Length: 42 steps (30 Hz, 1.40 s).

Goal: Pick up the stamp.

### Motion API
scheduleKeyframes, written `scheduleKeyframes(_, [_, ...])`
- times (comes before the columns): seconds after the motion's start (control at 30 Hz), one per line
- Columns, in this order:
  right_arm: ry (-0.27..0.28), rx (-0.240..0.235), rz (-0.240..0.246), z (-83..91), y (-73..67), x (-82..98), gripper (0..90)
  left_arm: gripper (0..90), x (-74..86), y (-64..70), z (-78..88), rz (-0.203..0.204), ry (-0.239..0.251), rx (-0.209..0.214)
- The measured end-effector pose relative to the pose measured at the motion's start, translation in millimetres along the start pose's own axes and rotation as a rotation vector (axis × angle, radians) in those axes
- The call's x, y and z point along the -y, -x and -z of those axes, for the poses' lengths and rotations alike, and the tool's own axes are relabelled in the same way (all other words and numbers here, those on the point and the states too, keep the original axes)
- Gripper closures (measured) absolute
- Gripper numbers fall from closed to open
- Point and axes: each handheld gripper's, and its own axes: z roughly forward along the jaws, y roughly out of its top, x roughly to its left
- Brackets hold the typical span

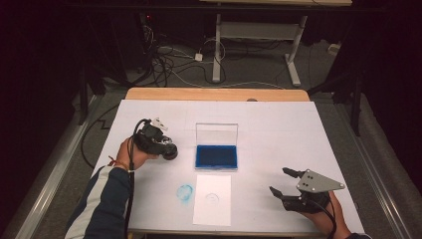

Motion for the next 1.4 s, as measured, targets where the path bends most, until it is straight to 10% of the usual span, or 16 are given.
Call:
scheduleKeyframes(0.47, [0.009,0.016,0.008,-0.2,-0.7,-0.6,26.9,54.2,18.4,16.3,21.4,0.006,0.176,0.033])
scheduleKeyframes(1.4, [0.019,0.036,0.044,-13.9,-3.7,-8.3,18.2,54.2,24.2,48.8,51.8,-0.046,0.329,0.059])
